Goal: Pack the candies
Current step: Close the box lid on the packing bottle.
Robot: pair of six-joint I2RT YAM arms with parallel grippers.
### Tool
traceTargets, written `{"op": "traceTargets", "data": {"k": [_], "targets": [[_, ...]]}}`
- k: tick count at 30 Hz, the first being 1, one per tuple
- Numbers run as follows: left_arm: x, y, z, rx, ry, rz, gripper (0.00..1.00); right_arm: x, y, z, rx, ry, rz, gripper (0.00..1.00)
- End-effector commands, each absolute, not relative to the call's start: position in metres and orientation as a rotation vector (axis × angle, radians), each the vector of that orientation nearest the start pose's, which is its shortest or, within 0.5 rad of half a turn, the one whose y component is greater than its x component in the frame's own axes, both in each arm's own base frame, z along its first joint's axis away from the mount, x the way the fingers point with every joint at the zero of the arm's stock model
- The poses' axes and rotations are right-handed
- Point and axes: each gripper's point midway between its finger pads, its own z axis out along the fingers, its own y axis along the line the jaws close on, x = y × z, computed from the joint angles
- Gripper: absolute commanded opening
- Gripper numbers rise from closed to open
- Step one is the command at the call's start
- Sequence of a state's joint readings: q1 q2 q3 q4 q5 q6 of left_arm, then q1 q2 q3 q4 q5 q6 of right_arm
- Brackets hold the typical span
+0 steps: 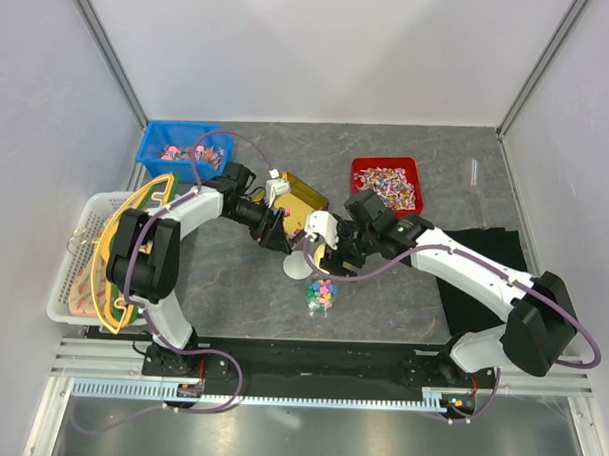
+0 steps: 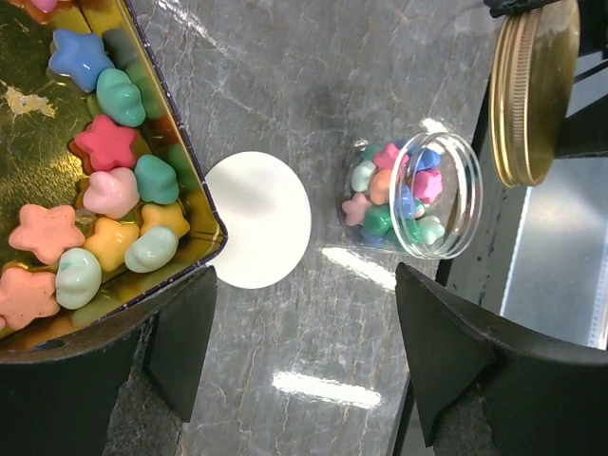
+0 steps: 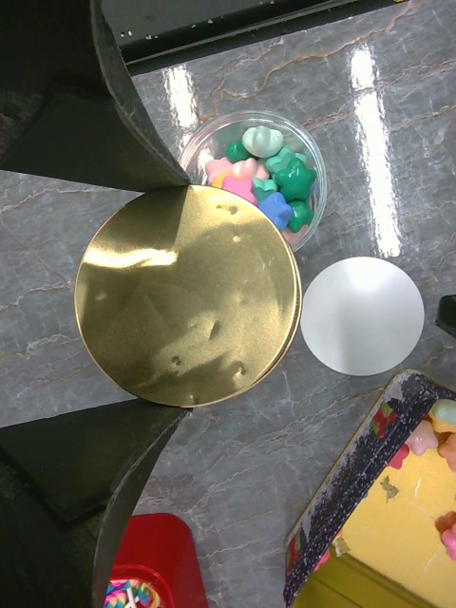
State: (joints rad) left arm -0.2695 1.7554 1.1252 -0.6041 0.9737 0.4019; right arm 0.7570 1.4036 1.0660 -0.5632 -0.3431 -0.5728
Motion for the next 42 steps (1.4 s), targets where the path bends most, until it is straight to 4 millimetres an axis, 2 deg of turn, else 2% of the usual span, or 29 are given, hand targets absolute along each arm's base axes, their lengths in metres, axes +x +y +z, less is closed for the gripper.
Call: {"op": "traceTargets", "data": {"k": [1,9,16,21,26,28,30,31,35,42], "targets": [[0.288,-0.219,0.089,1.094,2.187,-1.156,0.83,0.222,0.273,0.127,-1.685,1.825,0.556,0.54],[0.301,-0.209,0.076,1.087,2.221,-0.949,0.83,0.227,0.269,0.137,-1.665,1.805,0.512,0.54],[0.291,-0.219,0.067,1.176,2.21,-0.882,0.84,0.233,0.263,0.153,-1.629,1.773,0.448,0.55],[0.292,-0.225,0.057,1.207,2.205,-0.809,0.85,0.237,0.257,0.162,-1.602,1.761,0.417,0.55],[0.298,-0.229,0.043,1.215,2.24,-0.749,0.89,0.241,0.252,0.164,-1.588,1.766,0.388,0.55],[0.297,-0.235,0.043,1.238,2.232,-0.731,0.91,0.242,0.252,0.166,-1.581,1.762,0.382,0.55],[0.301,-0.236,0.042,1.233,2.241,-0.666,0.91,0.243,0.251,0.166,-1.579,1.765,0.378,0.55],[0.296,-0.242,0.041,1.26,2.243,-0.664,0.92,0.243,0.252,0.167,-1.577,1.762,0.377,0.55],[0.298,-0.241,0.031,1.289,2.286,-0.531,0.93,0.243,0.251,0.169,-1.573,1.76,0.372,0.56],[0.291,-0.241,0.014,1.318,2.347,-0.539,0.93,0.242,0.25,0.172,-1.57,1.754,0.376,0.55]]}}
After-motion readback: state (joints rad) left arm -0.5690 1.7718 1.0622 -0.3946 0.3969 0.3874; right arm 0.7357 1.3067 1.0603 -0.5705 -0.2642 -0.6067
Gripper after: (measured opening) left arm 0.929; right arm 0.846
